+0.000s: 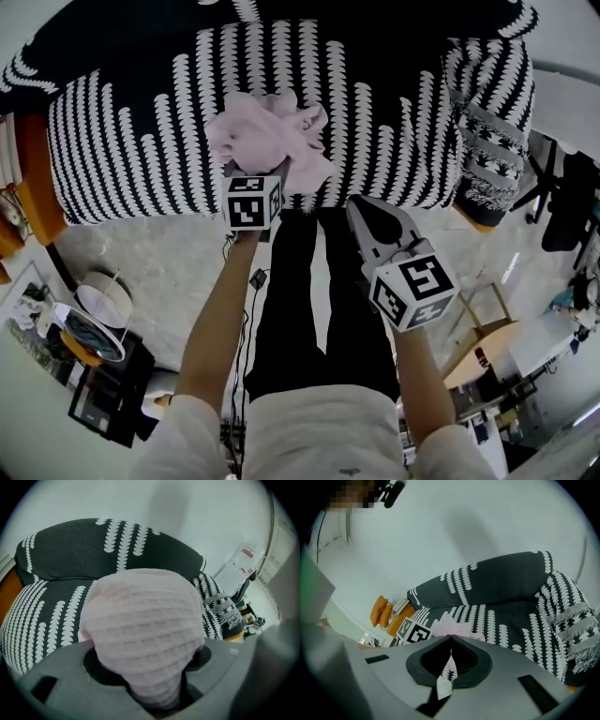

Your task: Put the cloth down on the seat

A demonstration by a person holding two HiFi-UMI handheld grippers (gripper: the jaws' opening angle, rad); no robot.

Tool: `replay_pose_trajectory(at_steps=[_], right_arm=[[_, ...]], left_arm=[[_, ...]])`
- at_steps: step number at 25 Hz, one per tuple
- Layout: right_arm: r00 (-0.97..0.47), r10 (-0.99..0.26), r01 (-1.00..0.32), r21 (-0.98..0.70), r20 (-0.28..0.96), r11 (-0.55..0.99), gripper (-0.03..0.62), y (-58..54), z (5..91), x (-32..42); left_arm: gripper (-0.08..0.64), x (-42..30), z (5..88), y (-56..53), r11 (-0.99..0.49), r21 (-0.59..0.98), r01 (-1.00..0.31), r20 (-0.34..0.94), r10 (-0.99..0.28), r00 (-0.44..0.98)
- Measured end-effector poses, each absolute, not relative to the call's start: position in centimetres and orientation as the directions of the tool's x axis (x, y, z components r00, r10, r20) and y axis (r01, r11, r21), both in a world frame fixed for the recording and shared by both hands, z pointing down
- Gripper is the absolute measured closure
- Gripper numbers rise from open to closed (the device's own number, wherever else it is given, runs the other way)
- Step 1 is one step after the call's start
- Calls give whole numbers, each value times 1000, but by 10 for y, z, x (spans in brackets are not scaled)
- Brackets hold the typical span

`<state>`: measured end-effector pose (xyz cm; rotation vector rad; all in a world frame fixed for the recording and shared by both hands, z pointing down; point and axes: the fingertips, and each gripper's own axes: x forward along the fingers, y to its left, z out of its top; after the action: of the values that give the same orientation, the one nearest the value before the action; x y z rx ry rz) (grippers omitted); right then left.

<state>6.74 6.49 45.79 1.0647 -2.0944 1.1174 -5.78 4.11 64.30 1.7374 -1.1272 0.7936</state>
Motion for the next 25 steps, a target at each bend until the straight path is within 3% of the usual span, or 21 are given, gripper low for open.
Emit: replay_pose_trajectory(at_steps=[14, 25], right_arm=[[-558, -392, -828, -461, 732, 318, 584, 60, 470, 75], [-560, -387, -826, -463, 732, 321, 584, 70, 466, 72]], left_arm=[[212, -43, 696, 38, -195, 273, -942, 902, -290, 321], [159, -52, 709, 43, -147, 333, -931, 891, -274, 362]])
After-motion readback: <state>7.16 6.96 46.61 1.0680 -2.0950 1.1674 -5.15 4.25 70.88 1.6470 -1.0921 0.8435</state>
